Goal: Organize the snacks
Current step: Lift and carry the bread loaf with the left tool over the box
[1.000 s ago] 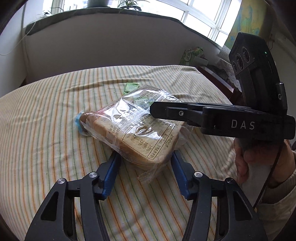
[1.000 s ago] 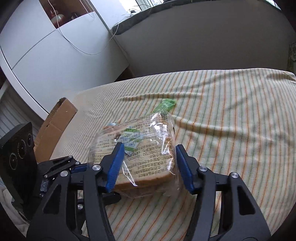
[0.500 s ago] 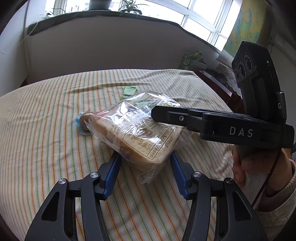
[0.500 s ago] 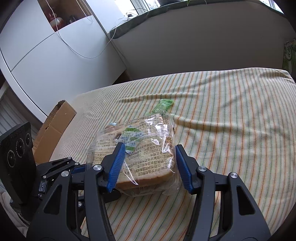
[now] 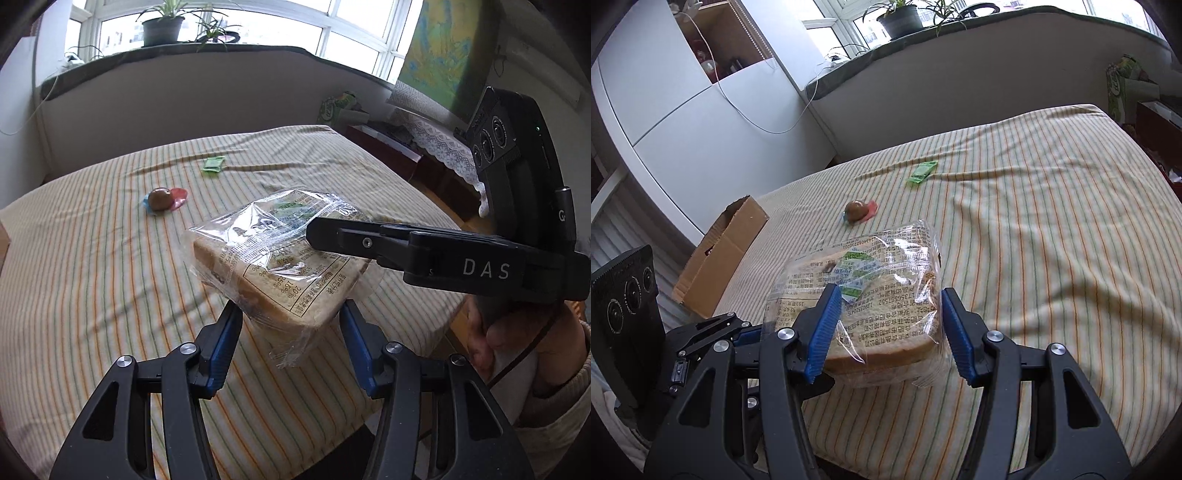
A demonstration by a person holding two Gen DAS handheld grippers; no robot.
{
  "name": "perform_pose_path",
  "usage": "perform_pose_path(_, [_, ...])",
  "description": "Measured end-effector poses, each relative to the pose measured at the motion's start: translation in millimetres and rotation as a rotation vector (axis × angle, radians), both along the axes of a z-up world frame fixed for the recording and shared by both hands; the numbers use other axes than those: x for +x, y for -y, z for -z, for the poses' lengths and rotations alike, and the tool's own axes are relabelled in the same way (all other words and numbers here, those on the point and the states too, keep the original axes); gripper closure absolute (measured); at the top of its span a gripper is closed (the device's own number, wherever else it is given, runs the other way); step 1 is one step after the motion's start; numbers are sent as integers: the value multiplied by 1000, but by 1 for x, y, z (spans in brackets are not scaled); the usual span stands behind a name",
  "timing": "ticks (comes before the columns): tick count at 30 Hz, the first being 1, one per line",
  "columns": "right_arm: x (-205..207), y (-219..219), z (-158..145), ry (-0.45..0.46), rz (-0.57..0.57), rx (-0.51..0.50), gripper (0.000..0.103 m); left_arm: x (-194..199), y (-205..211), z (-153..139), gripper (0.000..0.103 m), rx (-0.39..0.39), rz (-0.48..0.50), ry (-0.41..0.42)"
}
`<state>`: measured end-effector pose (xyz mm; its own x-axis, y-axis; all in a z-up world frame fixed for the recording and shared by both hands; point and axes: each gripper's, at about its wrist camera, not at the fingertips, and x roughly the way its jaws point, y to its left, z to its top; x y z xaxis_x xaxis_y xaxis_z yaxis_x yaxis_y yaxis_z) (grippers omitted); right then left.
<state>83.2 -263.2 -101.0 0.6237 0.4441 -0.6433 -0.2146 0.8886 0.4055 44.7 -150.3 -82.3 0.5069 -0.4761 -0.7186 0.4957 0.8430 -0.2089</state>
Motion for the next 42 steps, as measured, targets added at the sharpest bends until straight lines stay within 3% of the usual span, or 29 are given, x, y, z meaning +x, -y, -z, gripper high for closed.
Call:
perform_pose_path(6, [-11,-22,-23,45,-4,-44,45,-11,-17,-18,49,-35,-23,55])
perform_pose_path(15, [-24,-83,-97,216,-66,-106,45,-31,-70,-78,49,-66,-81,234])
perform_pose_path(19, [-27,-120,-117,256,-115,-130,45,-38,-99,-83,49,-96,-134,265])
perform_pose_path(31, [-11,-229,-119,249,-279,-190,45,-46,-189,-73,49,-134,-300,258])
perform_pose_path(42, [12,-358,-116,265,-497,-190,45,-60,-285,-70,49,-147,-530,272])
